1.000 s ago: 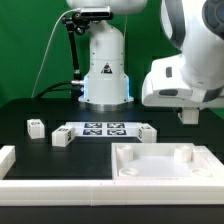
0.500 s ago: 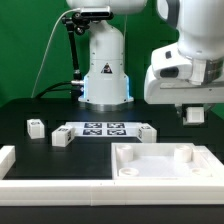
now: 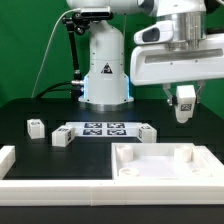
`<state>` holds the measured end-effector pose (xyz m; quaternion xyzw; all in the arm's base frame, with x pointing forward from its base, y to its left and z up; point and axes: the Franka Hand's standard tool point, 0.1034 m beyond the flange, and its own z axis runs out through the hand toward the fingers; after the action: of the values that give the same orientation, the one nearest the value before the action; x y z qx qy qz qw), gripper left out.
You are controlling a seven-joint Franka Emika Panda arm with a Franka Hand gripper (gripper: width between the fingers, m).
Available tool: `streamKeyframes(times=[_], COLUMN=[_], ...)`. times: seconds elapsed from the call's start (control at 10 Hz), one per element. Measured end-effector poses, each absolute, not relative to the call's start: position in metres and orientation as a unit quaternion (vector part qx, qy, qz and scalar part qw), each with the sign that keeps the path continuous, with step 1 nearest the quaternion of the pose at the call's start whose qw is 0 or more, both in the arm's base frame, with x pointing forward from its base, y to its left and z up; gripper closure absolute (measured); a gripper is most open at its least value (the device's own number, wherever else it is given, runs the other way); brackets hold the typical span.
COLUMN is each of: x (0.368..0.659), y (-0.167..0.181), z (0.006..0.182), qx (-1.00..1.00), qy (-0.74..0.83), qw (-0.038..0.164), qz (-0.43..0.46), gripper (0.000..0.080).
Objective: Assemble one leg
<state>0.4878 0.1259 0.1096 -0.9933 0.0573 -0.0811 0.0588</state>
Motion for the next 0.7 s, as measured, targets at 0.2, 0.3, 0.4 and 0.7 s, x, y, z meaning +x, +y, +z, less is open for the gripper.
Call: streamKeyframes(times=[0.2, 0.3, 0.4, 0.7], x=[0.476, 0.473, 0.476, 0.490], y=[0.139, 0.139, 0.139, 0.125], z=[0.108, 0.104, 0.104, 0.073], qx=[-0.978, -0.979, -0.978, -0.972], qy=[0.051, 0.044, 0.032, -0.077], qw=[0.074, 0.072, 0.070, 0.036], qz=[-0.189, -0.184, -0.195, -0.220], gripper=[0.0512, 0.0512, 0.0512, 0.0512])
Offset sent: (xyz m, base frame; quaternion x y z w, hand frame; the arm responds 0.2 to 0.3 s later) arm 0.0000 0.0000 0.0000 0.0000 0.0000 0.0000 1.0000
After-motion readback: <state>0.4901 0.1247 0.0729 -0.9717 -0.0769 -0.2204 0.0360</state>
